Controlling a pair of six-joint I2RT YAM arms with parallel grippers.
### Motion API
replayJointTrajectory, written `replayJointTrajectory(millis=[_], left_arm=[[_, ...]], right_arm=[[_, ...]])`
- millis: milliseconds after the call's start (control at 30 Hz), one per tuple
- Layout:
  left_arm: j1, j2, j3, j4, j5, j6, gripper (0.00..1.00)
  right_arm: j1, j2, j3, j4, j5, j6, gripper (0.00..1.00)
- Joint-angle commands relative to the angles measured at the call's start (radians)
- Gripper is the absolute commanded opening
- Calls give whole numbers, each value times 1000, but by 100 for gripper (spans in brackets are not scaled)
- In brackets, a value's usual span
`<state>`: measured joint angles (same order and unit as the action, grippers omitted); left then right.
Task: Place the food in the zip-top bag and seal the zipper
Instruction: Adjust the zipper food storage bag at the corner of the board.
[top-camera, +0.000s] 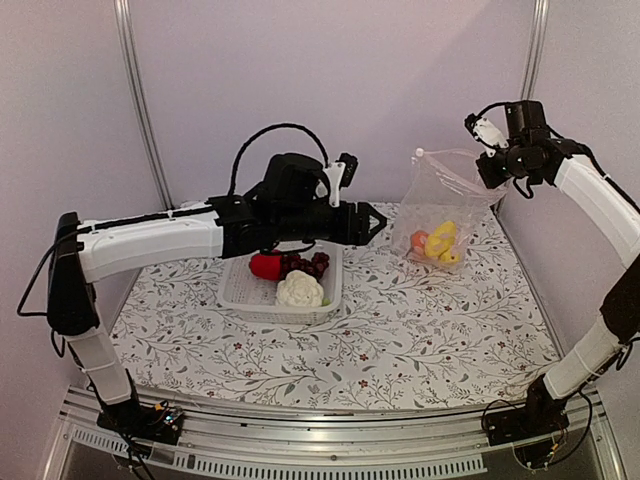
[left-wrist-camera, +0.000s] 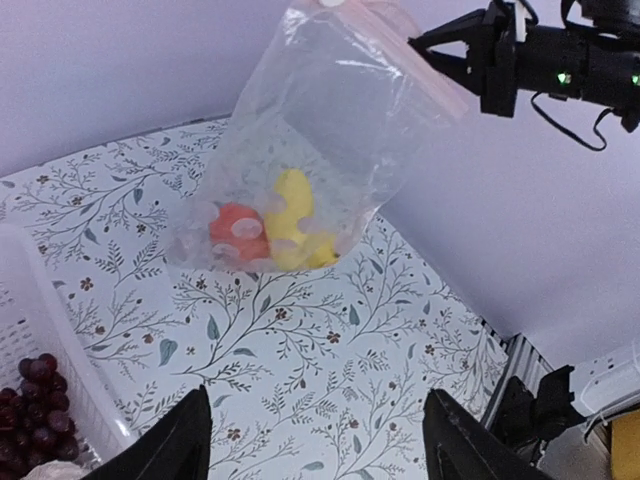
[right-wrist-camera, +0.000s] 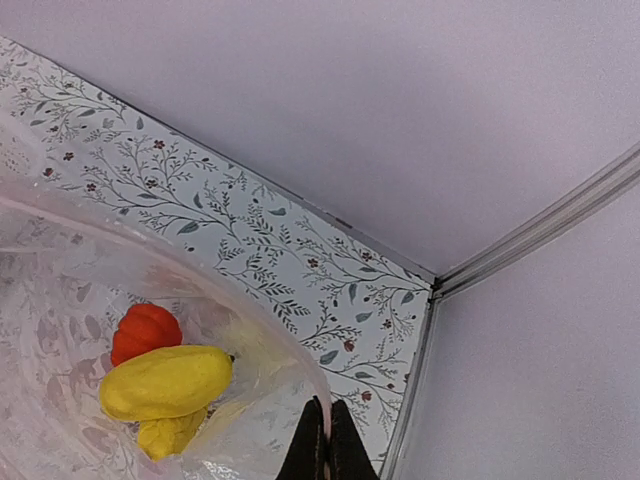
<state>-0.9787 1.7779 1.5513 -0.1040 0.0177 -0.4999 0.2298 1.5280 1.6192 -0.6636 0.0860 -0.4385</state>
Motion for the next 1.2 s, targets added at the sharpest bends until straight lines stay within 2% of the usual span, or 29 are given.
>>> replayJointTrajectory(millis=[0,167,300,400,500,633,733,833,933,967,1067,1100,1167], left_arm=[[7,-19,-83,-51,-111,47,72],[11,-4,-103,-42,-192,47,72],[9,54,-42,-30,-116,28,71],[8,98,-17,58,-31,-109,76],[9,179,42,132,-25,-279,78],[10,348,259,-35,-60,-425,77],[14,444,349,-57,-38,-498,73],[22,532,417,-70,3,-591,65],[27,602,482,-58,44,-626,50],[27,612,484,-44,45,-628,38],[28,632,487,10,44,-623,13],[27,637,493,21,44,-620,6],[27,643,507,40,52,-617,0]], right_arm=[[-5,23,51,55,122,-85,0],[23,29,22,-53,-60,-21,0],[28,10,-71,-81,-215,16,0],[30,-15,-128,-87,-313,52,0],[37,-24,-175,-86,-401,80,0],[55,-18,-222,-78,-431,99,0],[67,-21,-232,-85,-452,101,0],[80,-33,-237,-93,-455,101,0],[101,-41,-238,-115,-434,106,0],[114,-45,-248,-119,-404,106,0],[134,-64,-290,-109,-328,93,0],[138,-68,-301,-107,-303,90,0],[143,-71,-326,-94,-227,84,1]])
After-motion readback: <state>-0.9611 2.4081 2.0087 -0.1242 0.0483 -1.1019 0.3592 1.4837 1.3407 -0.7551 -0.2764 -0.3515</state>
